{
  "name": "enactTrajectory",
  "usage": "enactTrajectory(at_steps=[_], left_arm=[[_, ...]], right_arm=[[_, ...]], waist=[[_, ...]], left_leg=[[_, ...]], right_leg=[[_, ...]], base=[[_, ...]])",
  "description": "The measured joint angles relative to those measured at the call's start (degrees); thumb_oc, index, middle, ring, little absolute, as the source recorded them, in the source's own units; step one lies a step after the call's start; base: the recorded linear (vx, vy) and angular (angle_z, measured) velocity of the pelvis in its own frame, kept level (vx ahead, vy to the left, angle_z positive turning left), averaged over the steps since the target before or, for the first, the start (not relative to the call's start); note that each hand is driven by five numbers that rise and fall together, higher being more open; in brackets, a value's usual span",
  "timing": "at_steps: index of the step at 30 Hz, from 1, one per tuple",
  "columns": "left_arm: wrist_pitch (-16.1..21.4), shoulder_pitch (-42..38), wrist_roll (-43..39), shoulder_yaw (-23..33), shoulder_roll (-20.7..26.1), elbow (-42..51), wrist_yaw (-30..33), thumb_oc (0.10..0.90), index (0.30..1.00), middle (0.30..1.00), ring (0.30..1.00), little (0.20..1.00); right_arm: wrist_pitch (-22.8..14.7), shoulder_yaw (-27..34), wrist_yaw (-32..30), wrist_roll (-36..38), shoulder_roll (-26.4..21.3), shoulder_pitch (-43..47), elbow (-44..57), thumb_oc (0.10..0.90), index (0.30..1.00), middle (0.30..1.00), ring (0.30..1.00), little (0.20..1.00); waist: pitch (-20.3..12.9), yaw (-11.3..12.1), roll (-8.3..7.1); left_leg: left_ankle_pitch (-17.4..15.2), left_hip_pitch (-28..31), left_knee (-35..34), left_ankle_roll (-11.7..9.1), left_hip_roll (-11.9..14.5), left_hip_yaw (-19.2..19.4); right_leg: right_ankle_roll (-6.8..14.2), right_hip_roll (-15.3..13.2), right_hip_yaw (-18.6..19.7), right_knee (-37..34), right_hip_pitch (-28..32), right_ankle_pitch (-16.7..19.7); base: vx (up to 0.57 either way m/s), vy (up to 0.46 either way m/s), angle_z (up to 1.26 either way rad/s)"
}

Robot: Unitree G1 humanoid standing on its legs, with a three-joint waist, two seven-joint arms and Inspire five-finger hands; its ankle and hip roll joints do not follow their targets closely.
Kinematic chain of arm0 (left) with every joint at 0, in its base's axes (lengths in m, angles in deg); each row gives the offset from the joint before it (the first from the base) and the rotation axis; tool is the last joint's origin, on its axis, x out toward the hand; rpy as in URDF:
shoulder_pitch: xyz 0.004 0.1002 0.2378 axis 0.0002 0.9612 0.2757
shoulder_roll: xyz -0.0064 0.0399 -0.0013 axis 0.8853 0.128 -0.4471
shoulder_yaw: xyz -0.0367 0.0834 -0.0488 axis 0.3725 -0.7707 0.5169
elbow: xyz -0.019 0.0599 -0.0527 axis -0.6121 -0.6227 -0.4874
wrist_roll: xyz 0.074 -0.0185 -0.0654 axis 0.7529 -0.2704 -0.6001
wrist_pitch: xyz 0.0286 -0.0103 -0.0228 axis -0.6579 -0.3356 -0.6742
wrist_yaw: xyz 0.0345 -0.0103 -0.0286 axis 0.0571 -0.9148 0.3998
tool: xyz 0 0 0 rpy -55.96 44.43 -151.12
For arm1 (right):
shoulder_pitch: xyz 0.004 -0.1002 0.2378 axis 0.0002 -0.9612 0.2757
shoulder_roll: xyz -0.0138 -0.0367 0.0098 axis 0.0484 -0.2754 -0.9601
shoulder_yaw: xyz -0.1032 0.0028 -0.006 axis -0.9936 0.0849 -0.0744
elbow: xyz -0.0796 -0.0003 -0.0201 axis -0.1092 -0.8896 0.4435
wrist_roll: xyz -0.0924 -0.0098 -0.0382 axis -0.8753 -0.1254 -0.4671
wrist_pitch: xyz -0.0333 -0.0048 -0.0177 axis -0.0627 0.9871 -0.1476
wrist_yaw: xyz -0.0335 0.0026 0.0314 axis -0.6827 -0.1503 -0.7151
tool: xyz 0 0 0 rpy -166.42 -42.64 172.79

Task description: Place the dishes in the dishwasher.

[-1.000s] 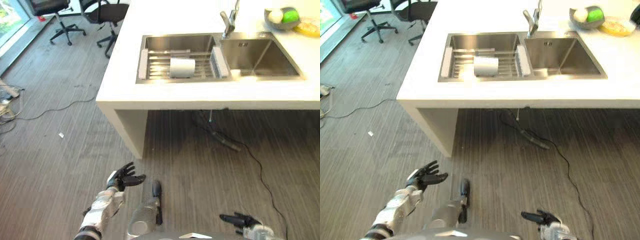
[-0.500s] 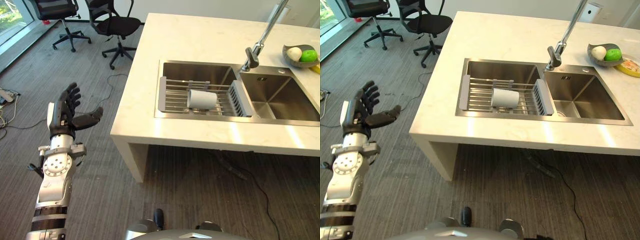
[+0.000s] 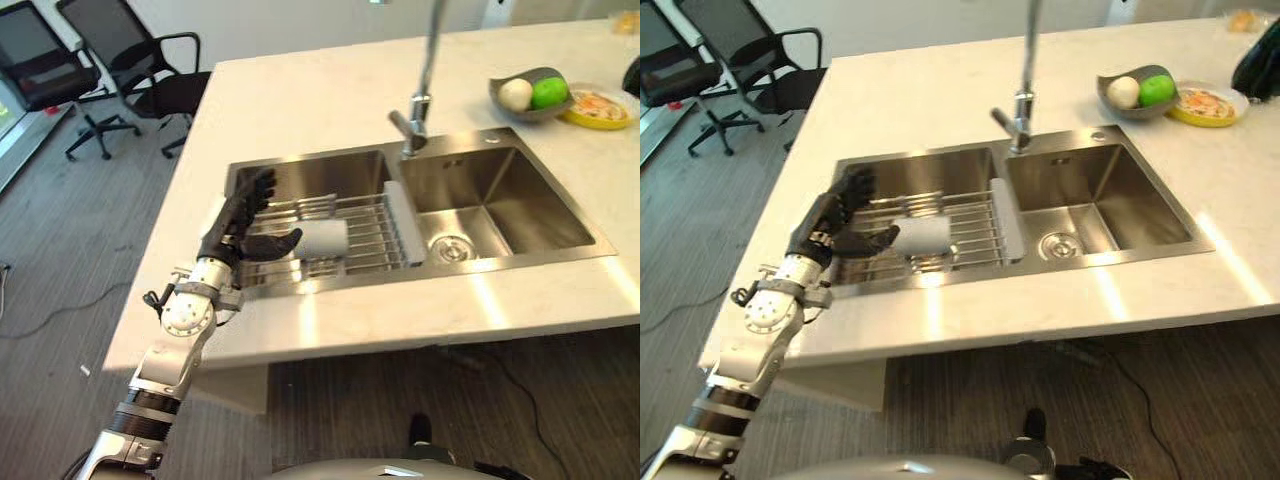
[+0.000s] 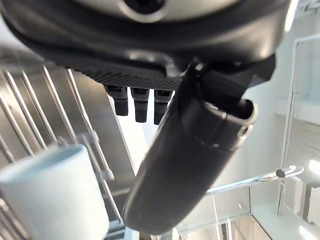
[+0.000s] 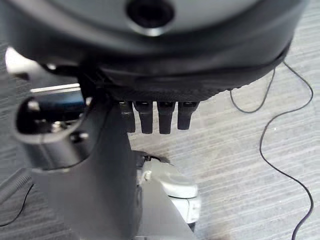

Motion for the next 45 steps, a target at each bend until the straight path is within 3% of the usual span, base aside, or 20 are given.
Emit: enactTrajectory(at_steps=[1,2,3,4,5,6,9,15,21,27,30,32,39,45], left_arm=[[-0.2,0.9,0.2,0.3,0.2,-1.0,0.0,0.800,0.900,0.900,0.900,0.900],[-0.2,0.6,1.1,0.5,0.8,-1.4,0.1,0.800,0.900,0.900,0.900,0.900],[-0.2,-0.4,1.4,0.5,1.2,-1.5,0.0,0.800,0.900,0.900,0.900,0.900],[-0.2,-1.1,2.0,0.5,1.2,-1.5,0.0,0.800,0.900,0.900,0.900,0.900],[-0.2,-1.9,3.3,0.5,1.2,-2.0,0.0,0.800,0.900,0.900,0.900,0.900],[-0.2,-2.5,4.2,0.4,1.5,-2.5,0.0,0.800,0.900,0.900,0.900,0.900],[-0.2,-4.4,8.4,0.2,3.6,-3.8,0.4,0.800,0.900,0.900,0.900,0.900],[-0.2,-4.4,14.0,0.0,11.0,-4.0,0.6,0.800,0.900,0.900,0.900,0.900],[-0.2,-4.1,14.8,-0.2,11.0,-4.0,-1.7,0.800,0.900,0.900,0.900,0.900],[-0.2,-1.4,14.9,-0.1,10.7,-3.1,-4.4,0.800,0.900,0.900,0.900,0.900],[-0.2,-0.8,15.0,-0.2,11.8,-3.1,-6.2,0.800,0.900,0.900,0.900,0.900],[-0.3,-0.8,15.6,-1.9,15.1,-2.7,-7.6,0.800,0.900,0.900,0.900,0.900],[-0.3,-1.6,16.5,-6.6,20.9,-2.6,-12.4,0.800,0.900,0.900,0.900,0.900],[-0.4,-4.9,20.0,-11.1,20.6,-4.0,-13.7,0.800,0.900,0.900,0.900,0.900]], right_arm=[[-0.1,0.5,0.4,0.1,0.2,-1.2,0.3,0.800,0.900,0.900,0.900,0.900],[-0.3,0.4,0.2,0.1,0.2,-1.3,0.5,0.800,0.900,0.900,0.900,0.900],[-0.7,0.6,-0.1,0.1,-0.2,-1.2,0.7,0.800,0.900,0.900,0.900,0.900],[-0.9,0.6,0.0,0.2,-0.9,-1.1,0.9,0.800,0.900,0.900,0.900,0.900],[-1.0,0.6,-0.1,0.2,-1.4,-1.0,0.9,0.800,0.900,0.900,0.900,0.900],[-1.0,0.5,-0.1,0.2,-1.5,-1.0,0.9,0.800,0.900,0.900,0.900,0.900],[-1.3,-0.4,-0.1,0.2,-0.6,-0.9,1.3,0.800,0.900,0.900,0.900,0.900],[-1.5,-0.3,0.6,0.4,1.5,-1.6,1.7,0.800,0.900,0.900,0.900,0.900],[-1.7,-0.3,0.6,0.3,1.4,-2.4,1.4,0.800,0.900,0.900,0.900,0.900],[-1.7,-0.4,0.7,0.2,-0.3,-3.0,1.4,0.800,0.900,0.900,0.900,0.900],[-1.4,-0.4,1.1,0.2,-0.6,-2.8,1.5,0.800,0.900,0.900,0.900,0.900],[-1.4,-0.4,1.2,0.2,-0.9,-2.9,1.6,0.800,0.900,0.900,0.900,0.900],[-1.2,-0.6,2.2,0.1,-1.6,-3.2,2.1,0.800,0.900,0.900,0.900,0.900],[-0.9,-0.6,3.0,0.0,-1.6,-3.9,2.0,0.800,0.900,0.900,0.900,0.900]], waist=[[-0.5,0.9,-1.79],[-1.1,0.9,-2.33],[-1.0,0.4,-2.70],[-1.1,0.0,-2.43],[-1.3,-0.4,-1.89],[-1.4,-0.4,-1.77],[-1.5,-1.2,-2.55],[-1.3,-0.7,-1.19],[-1.3,0.1,-0.26],[-1.8,0.6,2.32],[-2.0,1.5,2.24],[-2.1,1.5,2.25],[-2.5,1.2,2.47],[-2.6,0.6,2.26]], left_leg=[[0.5,-0.9,5.3,-1.5,1.8,2.0],[-0.4,-1.3,3.7,-2.5,1.8,1.5],[0.0,-2.0,0.1,-2.3,1.2,1.6],[1.5,-2.6,-2.3,-1.8,1.1,1.6],[5.0,-3.4,-3.4,-1.3,1.3,1.6],[5.4,-3.5,-2.9,-1.1,1.7,3.2],[5.5,-3.0,-3.5,-1.3,2.4,3.1],[5.5,-2.5,-4.3,-1.5,2.1,3.2],[5.3,-3.0,-4.3,-1.2,2.0,3.1],[2.0,-3.4,-4.3,0.1,2.3,2.8],[1.9,-3.8,-4.6,1.1,1.4,1.8],[1.7,-3.9,-4.6,1.8,0.8,1.8],[1.9,-4.0,-4.6,2.2,-0.4,1.8],[1.9,-3.9,-4.3,2.3,-0.5,2.0]], right_leg=[[-2.4,1.5,1.2,0.1,1.5,-1.7],[-3.2,1.8,1.4,0.1,1.4,-2.3],[-3.6,2.2,1.4,0.1,1.2,-2.6],[-3.8,2.8,1.3,0.1,1.1,-2.9],[-3.9,3.9,1.3,0.1,1.3,-3.5],[-4.0,4.7,1.4,0.1,1.8,-4.1],[-3.7,5.4,0.8,0.1,2.4,-4.9],[-2.8,5.1,0.6,-0.1,2.5,-5.2],[-2.5,5.0,-0.3,-0.2,2.6,-4.8],[-1.8,5.1,-1.3,-0.2,2.5,-3.6],[-1.1,3.7,-2.1,-0.3,2.8,-3.1],[-0.8,3.1,-2.1,-0.2,2.7,-2.9],[-0.3,2.1,-1.9,-0.3,2.5,-2.5],[-0.5,2.0,-1.6,-0.2,2.5,-2.3]], base=[[0.17,-0.216,-0.50],[0.15,-0.182,-0.48],[0.11,-0.131,-0.10],[0.07,-0.085,-0.03],[0.08,-0.094,-0.07],[0.05,-0.051,0.01],[0.06,-0.049,0.06],[0.06,-0.017,0.03],[0.01,0.016,0.09],[-0.01,0.007,0.11],[-0.02,0.016,0.15],[-0.02,0.007,0.06],[0.00,0.000,0.00],[0.00,0.000,-0.02]])
